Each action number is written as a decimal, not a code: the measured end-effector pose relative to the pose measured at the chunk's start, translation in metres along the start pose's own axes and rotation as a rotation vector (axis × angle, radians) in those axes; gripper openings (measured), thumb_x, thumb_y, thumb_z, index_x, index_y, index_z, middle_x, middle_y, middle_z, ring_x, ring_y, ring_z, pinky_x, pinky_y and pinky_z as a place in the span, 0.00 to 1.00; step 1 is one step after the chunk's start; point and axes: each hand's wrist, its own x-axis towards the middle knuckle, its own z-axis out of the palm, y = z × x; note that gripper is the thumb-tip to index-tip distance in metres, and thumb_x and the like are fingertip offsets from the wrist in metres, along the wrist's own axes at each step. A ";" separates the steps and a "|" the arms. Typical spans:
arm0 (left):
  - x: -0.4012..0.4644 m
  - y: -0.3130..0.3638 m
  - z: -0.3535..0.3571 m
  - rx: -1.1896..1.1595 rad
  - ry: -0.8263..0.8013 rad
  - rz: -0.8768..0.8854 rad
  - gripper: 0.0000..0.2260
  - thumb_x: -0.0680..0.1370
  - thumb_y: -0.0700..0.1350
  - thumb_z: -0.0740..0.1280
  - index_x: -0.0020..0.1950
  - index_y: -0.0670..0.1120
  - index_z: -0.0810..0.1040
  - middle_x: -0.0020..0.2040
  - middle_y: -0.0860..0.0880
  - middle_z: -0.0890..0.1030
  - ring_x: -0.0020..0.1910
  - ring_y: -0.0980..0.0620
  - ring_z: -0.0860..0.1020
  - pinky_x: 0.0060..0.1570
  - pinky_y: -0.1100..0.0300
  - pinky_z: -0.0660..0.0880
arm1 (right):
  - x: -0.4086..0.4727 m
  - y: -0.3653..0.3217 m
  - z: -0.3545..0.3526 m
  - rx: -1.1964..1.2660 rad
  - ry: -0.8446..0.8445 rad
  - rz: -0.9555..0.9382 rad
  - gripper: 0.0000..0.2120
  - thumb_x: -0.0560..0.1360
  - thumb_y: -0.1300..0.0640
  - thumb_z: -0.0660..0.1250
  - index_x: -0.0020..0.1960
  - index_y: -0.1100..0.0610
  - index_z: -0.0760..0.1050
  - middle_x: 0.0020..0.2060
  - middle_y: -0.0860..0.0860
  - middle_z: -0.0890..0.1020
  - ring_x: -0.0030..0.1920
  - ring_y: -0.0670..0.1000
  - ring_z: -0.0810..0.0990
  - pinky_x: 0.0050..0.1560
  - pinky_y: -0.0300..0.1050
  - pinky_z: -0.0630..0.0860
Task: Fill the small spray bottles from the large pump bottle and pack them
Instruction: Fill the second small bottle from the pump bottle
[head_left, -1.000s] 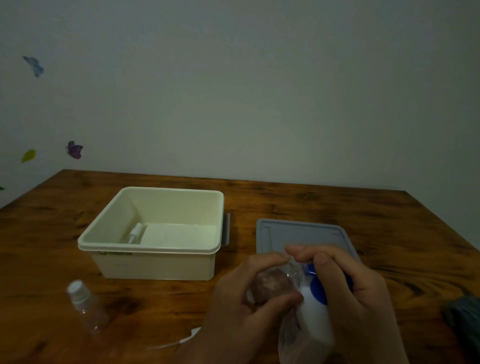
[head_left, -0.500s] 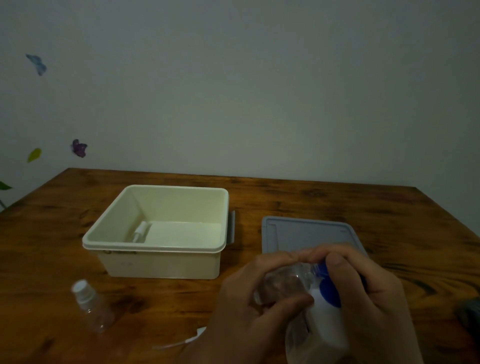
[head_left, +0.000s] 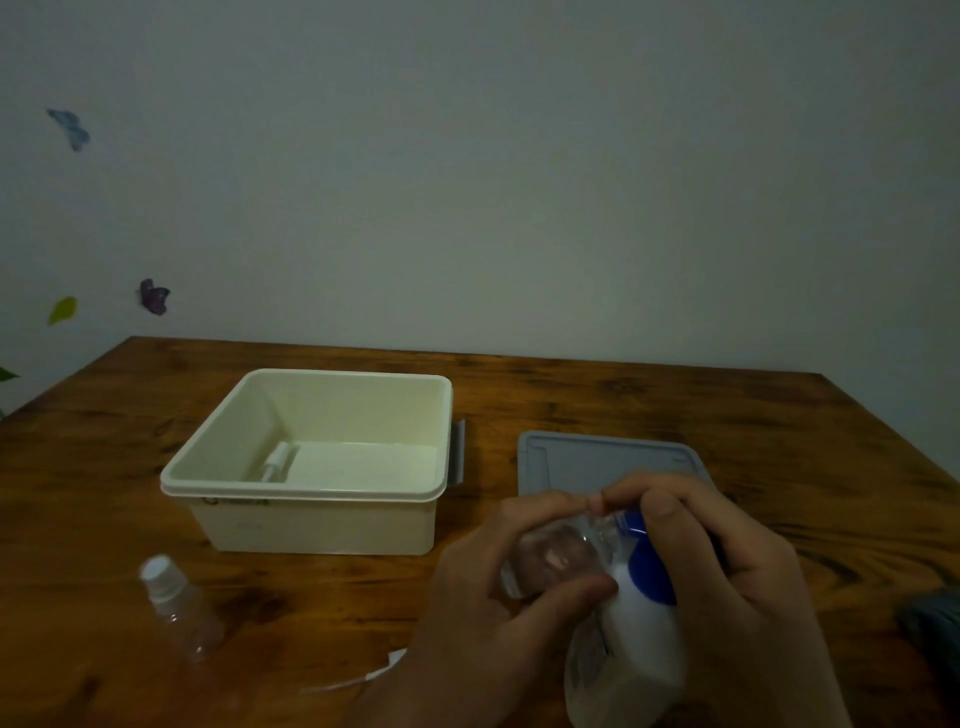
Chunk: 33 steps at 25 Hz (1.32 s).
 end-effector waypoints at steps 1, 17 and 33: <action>0.000 -0.001 0.000 0.004 0.001 -0.002 0.24 0.66 0.56 0.71 0.58 0.73 0.69 0.57 0.74 0.73 0.56 0.70 0.74 0.49 0.76 0.72 | 0.000 0.002 0.000 0.019 0.004 0.009 0.19 0.68 0.32 0.57 0.46 0.42 0.77 0.44 0.40 0.82 0.43 0.42 0.81 0.41 0.30 0.75; -0.001 0.003 -0.002 -0.020 -0.003 -0.022 0.24 0.65 0.56 0.71 0.58 0.72 0.70 0.57 0.74 0.73 0.57 0.70 0.73 0.49 0.77 0.71 | -0.003 0.005 0.000 0.080 0.005 0.076 0.16 0.68 0.40 0.54 0.47 0.43 0.78 0.45 0.39 0.83 0.48 0.41 0.81 0.44 0.34 0.75; -0.001 0.004 -0.002 -0.003 -0.003 -0.014 0.24 0.66 0.56 0.71 0.58 0.71 0.70 0.58 0.73 0.73 0.58 0.68 0.73 0.49 0.76 0.72 | -0.003 0.008 0.000 0.082 0.013 0.075 0.17 0.68 0.40 0.54 0.44 0.44 0.79 0.45 0.38 0.82 0.48 0.40 0.80 0.44 0.27 0.72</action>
